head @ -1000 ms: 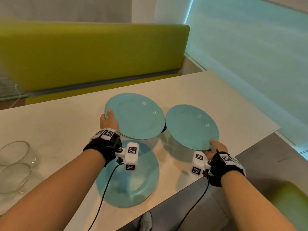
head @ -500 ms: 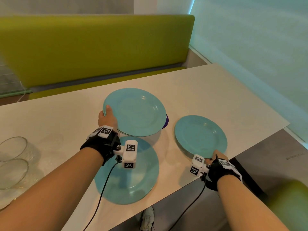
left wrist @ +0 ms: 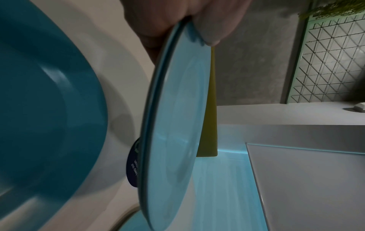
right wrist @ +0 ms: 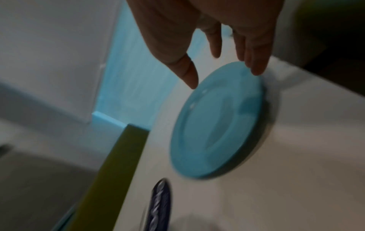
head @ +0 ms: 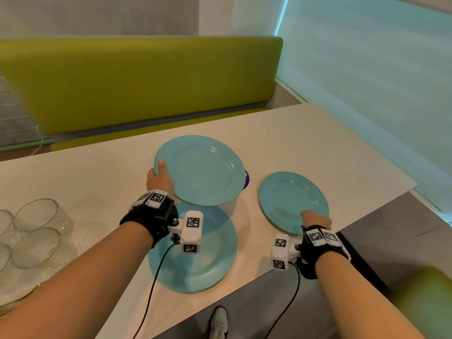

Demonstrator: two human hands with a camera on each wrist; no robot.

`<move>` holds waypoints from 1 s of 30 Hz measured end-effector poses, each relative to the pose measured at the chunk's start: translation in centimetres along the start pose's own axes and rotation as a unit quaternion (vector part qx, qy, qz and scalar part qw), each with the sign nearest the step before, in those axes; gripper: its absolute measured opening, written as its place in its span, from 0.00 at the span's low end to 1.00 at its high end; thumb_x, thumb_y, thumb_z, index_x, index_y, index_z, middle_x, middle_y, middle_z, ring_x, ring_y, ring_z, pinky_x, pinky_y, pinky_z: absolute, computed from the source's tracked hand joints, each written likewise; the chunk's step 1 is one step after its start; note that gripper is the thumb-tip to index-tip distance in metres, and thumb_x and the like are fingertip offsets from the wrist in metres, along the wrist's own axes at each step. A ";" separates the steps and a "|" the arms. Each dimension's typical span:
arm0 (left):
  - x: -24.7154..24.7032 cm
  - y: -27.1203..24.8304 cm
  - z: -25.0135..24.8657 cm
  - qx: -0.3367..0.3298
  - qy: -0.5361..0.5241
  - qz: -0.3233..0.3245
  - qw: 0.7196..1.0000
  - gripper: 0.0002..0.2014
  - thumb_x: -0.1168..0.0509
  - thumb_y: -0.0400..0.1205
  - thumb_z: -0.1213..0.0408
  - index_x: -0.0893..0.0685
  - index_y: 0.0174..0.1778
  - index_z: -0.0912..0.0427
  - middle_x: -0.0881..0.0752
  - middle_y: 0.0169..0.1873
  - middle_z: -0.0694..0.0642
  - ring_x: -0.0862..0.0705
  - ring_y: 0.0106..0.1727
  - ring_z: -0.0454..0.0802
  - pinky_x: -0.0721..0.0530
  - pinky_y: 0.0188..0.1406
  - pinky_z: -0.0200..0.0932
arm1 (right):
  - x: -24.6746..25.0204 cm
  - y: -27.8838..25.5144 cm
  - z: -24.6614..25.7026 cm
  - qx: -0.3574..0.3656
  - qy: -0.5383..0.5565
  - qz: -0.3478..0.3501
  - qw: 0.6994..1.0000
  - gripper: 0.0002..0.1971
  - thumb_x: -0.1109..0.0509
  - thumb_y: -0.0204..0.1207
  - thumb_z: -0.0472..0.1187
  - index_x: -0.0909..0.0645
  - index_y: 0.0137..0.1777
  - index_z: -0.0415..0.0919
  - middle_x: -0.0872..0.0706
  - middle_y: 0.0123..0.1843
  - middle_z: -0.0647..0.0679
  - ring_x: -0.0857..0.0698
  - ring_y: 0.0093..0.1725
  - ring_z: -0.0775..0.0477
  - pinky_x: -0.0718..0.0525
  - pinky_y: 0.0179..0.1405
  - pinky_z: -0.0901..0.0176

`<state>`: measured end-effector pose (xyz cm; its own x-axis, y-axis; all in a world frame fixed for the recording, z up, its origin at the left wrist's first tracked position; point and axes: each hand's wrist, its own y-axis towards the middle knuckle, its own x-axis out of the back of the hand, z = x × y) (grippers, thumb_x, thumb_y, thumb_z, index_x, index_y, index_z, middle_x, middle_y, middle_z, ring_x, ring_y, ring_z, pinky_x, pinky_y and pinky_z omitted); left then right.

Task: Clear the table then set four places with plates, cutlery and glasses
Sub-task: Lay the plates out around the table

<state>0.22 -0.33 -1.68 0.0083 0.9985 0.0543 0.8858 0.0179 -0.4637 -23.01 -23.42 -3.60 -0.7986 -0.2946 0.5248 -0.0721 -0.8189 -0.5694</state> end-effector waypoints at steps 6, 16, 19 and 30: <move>3.2 -1.7 -0.8 -0.009 -0.006 0.030 1.000 0.27 0.49 0.85 0.45 0.30 0.74 0.60 0.22 0.68 0.61 0.20 0.65 0.63 0.20 0.66 0.57 | -5.2 -7.5 1.4 0.160 0.052 0.164 0.972 0.19 0.34 0.79 0.46 0.25 0.65 0.37 0.18 0.50 0.42 0.18 0.43 0.44 0.17 0.33 0.57; 12.1 -2.0 -2.0 0.003 -0.016 0.044 0.999 0.29 0.56 0.87 0.47 0.34 0.77 0.62 0.29 0.75 0.65 0.28 0.74 0.64 0.29 0.75 0.59 | -10.2 -19.0 0.5 0.239 0.042 0.257 0.936 0.05 0.33 0.76 0.32 0.21 0.41 0.41 0.14 0.46 0.40 0.15 0.45 0.41 0.12 0.49 0.42; 13.9 -1.3 -2.1 -0.019 -0.011 0.026 0.999 0.27 0.56 0.88 0.52 0.36 0.76 0.67 0.31 0.76 0.68 0.31 0.76 0.66 0.31 0.74 0.58 | -10.9 -20.2 -0.1 0.202 0.052 0.302 0.930 0.02 0.35 0.78 0.32 0.21 0.44 0.36 0.16 0.40 0.41 0.17 0.38 0.44 0.14 0.34 0.53; 17.2 3.7 -6.6 -0.037 -0.072 -0.108 0.991 0.26 0.57 0.88 0.52 0.33 0.75 0.65 0.29 0.74 0.65 0.27 0.73 0.64 0.28 0.72 0.56 | -15.6 -17.5 5.4 0.109 0.171 0.252 0.946 0.16 0.43 0.85 0.35 0.29 0.70 0.30 0.18 0.59 0.32 0.17 0.39 0.37 0.16 0.42 0.37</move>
<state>6.66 16.53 3.36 -0.2469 0.9689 0.0158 0.8915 0.2336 -0.3883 -6.07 -7.14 1.55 -0.8481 -0.5287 -0.0352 0.4647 -0.7100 -0.5291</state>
